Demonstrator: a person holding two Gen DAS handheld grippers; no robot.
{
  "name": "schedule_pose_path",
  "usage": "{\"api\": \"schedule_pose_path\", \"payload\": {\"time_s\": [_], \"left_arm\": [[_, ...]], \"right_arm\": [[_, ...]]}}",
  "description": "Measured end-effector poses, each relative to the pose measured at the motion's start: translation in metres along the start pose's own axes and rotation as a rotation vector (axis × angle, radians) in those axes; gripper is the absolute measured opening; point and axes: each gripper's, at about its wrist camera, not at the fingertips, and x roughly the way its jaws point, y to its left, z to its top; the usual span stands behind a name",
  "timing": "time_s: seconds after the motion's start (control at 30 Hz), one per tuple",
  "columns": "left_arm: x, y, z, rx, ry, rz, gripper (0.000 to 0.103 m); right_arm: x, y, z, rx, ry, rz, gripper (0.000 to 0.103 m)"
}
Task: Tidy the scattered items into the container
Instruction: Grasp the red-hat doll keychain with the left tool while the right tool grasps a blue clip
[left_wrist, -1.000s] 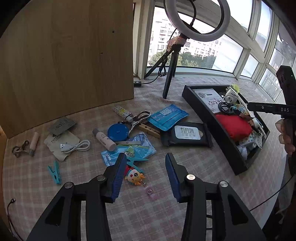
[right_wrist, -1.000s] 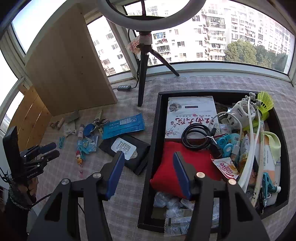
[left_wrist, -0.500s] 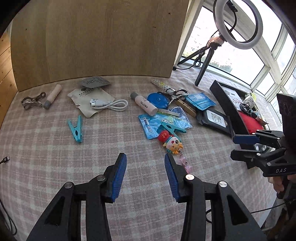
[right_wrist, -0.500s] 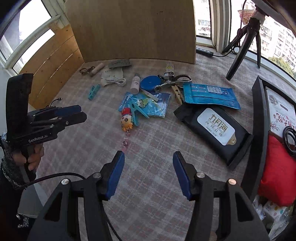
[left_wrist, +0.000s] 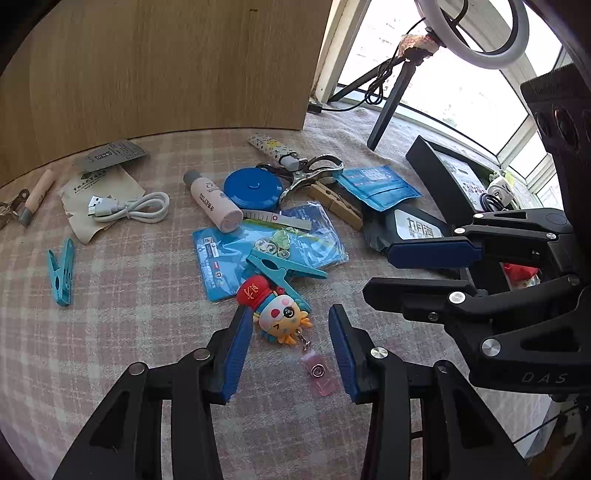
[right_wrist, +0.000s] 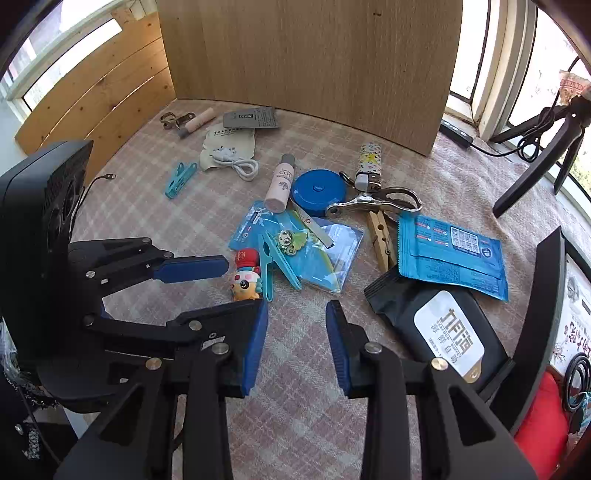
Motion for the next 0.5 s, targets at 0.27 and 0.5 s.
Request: {"api": "schedule_pose_path", "payload": {"time_s": [0.27, 0.5], "left_arm": [[-0.001, 0.024, -0.003, -0.043, 0.004, 0.016, 0.039], [0.002, 0.030, -0.002, -0.056, 0.019, -0.012, 0.038]], "right_arm": [[0.032, 0.012, 0.014, -0.084, 0.053, 0.003, 0.020], [0.048, 0.020, 0.020, -0.127, 0.080, -0.023, 0.019]]}}
